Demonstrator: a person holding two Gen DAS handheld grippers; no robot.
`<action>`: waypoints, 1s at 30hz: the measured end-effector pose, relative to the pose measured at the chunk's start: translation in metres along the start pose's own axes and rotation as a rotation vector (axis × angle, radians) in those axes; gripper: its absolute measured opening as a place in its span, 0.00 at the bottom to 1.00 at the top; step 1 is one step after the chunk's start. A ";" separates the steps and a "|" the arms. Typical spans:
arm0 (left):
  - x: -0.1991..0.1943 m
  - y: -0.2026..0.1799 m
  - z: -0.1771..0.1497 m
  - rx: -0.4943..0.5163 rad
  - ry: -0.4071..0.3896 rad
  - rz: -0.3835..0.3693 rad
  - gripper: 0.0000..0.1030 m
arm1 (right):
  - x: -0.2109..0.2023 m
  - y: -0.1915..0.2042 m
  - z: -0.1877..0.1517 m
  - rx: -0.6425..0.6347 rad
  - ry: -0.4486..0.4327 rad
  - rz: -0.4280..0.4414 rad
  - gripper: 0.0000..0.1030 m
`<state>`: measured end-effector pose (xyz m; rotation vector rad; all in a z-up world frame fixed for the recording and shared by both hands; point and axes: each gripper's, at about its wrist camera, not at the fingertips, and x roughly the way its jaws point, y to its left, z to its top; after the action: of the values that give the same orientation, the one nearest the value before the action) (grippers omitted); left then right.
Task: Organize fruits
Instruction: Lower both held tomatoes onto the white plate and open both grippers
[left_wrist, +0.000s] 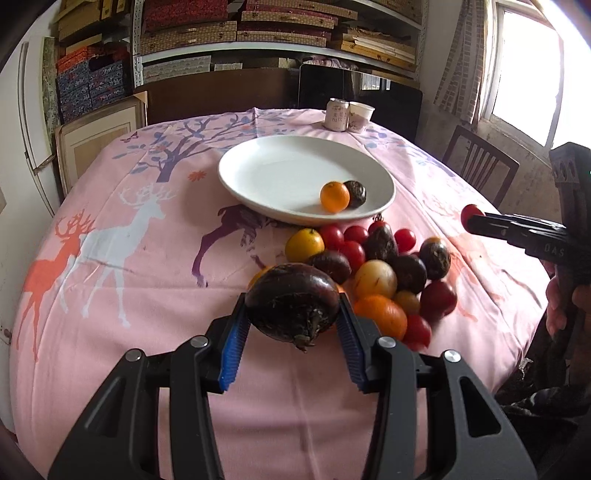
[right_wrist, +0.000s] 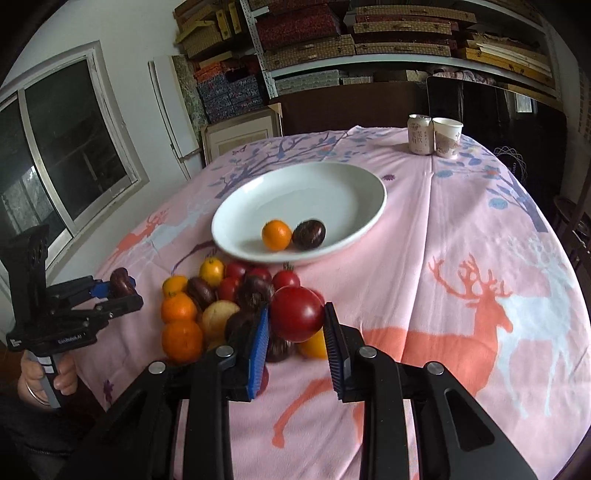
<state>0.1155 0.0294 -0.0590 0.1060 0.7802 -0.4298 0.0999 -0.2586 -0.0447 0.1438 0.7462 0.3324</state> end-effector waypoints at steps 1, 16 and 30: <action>0.006 0.000 0.011 -0.002 -0.001 -0.004 0.44 | 0.004 -0.001 0.012 -0.002 -0.003 -0.001 0.28; 0.125 0.004 0.122 -0.036 0.086 0.049 0.65 | 0.104 -0.024 0.106 0.059 0.006 -0.044 0.36; 0.001 -0.026 0.014 0.071 0.039 -0.054 0.78 | 0.019 -0.009 0.020 0.060 -0.019 -0.036 0.47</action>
<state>0.1147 0.0024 -0.0479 0.1604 0.8081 -0.5077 0.1284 -0.2606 -0.0447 0.1898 0.7397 0.2743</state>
